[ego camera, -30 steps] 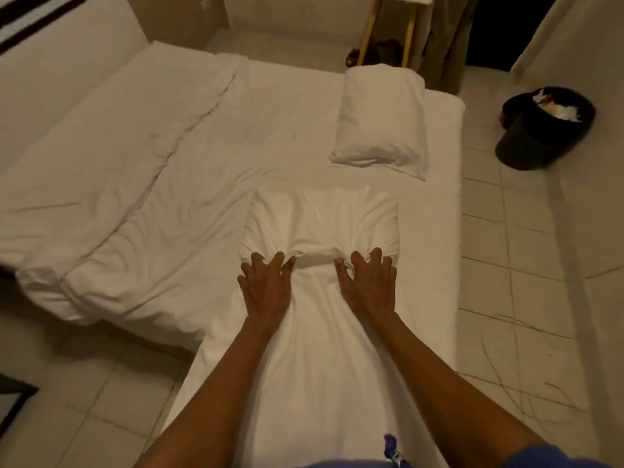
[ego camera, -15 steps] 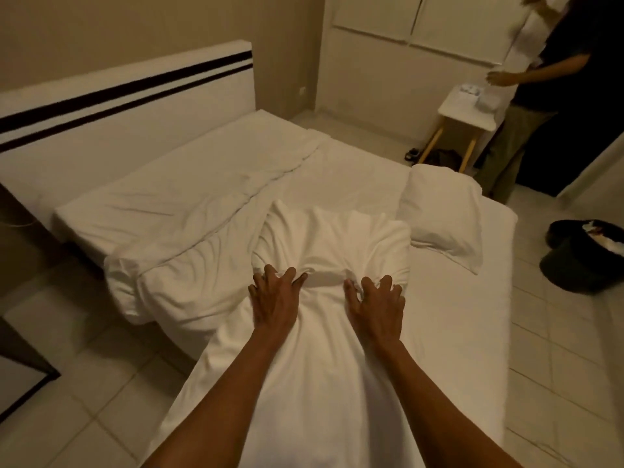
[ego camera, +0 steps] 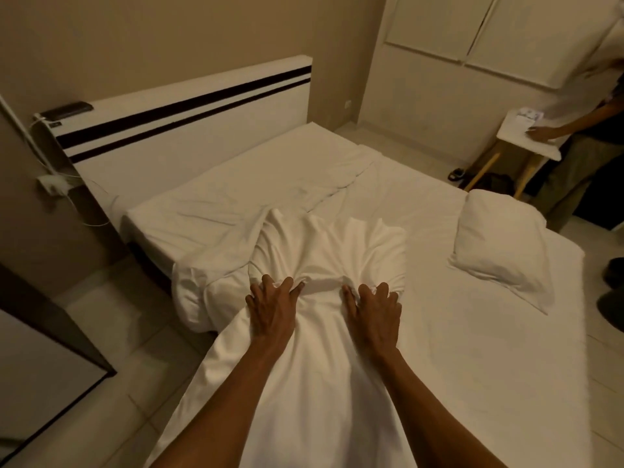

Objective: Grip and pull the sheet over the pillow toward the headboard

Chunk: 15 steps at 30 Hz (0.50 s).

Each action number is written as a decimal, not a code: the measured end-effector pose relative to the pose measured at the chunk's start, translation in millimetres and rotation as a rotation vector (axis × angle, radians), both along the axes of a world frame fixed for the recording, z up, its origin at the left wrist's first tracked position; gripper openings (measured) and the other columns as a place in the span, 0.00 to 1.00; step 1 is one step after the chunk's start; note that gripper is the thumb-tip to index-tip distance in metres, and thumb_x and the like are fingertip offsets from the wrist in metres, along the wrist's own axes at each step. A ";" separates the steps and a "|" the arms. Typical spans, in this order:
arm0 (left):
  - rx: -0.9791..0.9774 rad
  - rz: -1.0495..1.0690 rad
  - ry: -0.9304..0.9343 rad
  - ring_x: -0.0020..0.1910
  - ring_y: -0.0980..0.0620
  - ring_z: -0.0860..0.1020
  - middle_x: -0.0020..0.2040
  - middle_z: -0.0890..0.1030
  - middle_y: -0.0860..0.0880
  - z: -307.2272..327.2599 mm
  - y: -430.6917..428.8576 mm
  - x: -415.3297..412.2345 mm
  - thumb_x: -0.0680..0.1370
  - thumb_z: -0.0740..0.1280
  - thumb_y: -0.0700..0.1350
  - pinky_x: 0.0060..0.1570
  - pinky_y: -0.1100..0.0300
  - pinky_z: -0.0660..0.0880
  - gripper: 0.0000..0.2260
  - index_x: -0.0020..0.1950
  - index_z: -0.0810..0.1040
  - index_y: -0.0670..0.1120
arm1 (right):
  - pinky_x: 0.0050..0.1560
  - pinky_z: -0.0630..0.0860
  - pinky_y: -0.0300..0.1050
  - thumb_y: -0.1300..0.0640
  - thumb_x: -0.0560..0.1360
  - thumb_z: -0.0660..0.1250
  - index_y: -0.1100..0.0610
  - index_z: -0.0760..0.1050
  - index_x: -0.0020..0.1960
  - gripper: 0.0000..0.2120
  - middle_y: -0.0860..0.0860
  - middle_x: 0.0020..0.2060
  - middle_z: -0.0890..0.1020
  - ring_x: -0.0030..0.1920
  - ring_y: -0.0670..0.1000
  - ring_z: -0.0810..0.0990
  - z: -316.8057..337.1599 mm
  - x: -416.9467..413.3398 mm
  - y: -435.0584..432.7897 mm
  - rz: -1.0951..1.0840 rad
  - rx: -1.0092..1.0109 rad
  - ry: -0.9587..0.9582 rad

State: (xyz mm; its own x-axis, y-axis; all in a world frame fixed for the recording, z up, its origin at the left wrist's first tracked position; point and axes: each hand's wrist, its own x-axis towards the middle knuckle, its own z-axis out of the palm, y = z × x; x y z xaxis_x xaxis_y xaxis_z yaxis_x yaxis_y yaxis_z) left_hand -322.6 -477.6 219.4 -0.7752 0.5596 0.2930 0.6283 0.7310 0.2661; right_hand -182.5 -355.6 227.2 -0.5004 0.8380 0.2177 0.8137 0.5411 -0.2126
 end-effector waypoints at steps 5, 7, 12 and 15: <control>0.040 0.039 -0.024 0.42 0.38 0.74 0.43 0.76 0.40 -11.3 -10.9 -68.6 0.77 0.63 0.59 0.37 0.47 0.70 0.14 0.46 0.82 0.50 | 0.47 0.72 0.56 0.38 0.81 0.55 0.55 0.78 0.48 0.22 0.59 0.49 0.77 0.47 0.63 0.74 -9.3 -70.6 -7.7 0.057 -0.022 -0.012; 0.048 0.055 -0.037 0.42 0.38 0.74 0.43 0.76 0.40 -15.9 -10.8 -102.5 0.77 0.63 0.59 0.38 0.46 0.71 0.15 0.45 0.82 0.50 | 0.46 0.72 0.55 0.39 0.81 0.56 0.55 0.78 0.47 0.23 0.59 0.48 0.77 0.47 0.63 0.75 -13.7 -104.5 -7.8 0.079 -0.031 -0.010; 0.040 0.098 -0.044 0.43 0.38 0.73 0.43 0.77 0.40 -23.4 -9.0 -198.0 0.77 0.59 0.61 0.38 0.46 0.71 0.19 0.44 0.82 0.49 | 0.45 0.73 0.55 0.38 0.81 0.56 0.57 0.79 0.45 0.25 0.59 0.47 0.78 0.46 0.63 0.75 -23.0 -203.2 -0.5 0.122 -0.063 0.003; 0.019 0.120 -0.062 0.43 0.38 0.73 0.43 0.77 0.40 -24.6 -8.8 -254.7 0.77 0.61 0.60 0.39 0.47 0.71 0.17 0.45 0.82 0.50 | 0.47 0.72 0.55 0.37 0.81 0.55 0.57 0.79 0.47 0.26 0.59 0.49 0.78 0.48 0.62 0.75 -22.2 -260.5 2.4 0.138 -0.104 -0.008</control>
